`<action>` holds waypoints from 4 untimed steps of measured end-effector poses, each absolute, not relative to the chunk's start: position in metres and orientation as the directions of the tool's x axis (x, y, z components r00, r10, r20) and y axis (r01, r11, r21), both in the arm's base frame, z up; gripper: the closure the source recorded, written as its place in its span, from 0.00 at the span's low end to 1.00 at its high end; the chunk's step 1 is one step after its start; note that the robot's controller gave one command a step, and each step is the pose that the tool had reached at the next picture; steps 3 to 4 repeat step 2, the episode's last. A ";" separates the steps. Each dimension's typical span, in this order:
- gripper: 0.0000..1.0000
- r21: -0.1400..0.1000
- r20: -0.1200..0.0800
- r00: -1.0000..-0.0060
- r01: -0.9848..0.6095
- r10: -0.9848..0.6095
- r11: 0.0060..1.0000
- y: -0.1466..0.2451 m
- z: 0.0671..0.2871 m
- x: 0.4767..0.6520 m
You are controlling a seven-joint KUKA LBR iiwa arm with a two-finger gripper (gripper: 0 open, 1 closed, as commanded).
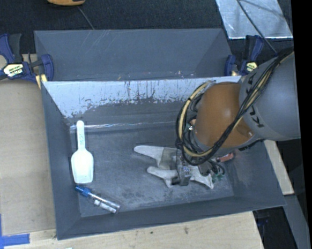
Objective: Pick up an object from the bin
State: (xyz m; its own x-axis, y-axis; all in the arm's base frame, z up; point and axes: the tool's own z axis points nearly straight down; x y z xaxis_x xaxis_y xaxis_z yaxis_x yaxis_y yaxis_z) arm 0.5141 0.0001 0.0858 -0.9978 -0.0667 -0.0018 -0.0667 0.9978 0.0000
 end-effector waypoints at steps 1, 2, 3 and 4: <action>1.00 0.000 -0.002 -0.998 -0.067 -0.067 0.998 0.000 0.086 0.514; 1.00 -0.001 -0.004 -0.997 -0.075 -0.075 0.997 -0.026 0.251 0.492; 1.00 -0.001 -0.004 -0.997 -0.075 -0.075 0.997 -0.026 0.251 0.492; 1.00 -0.001 -0.004 -0.997 -0.075 -0.075 0.997 -0.026 0.251 0.492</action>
Offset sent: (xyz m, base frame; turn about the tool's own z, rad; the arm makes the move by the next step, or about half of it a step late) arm -0.0231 -0.0252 0.1639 -0.0112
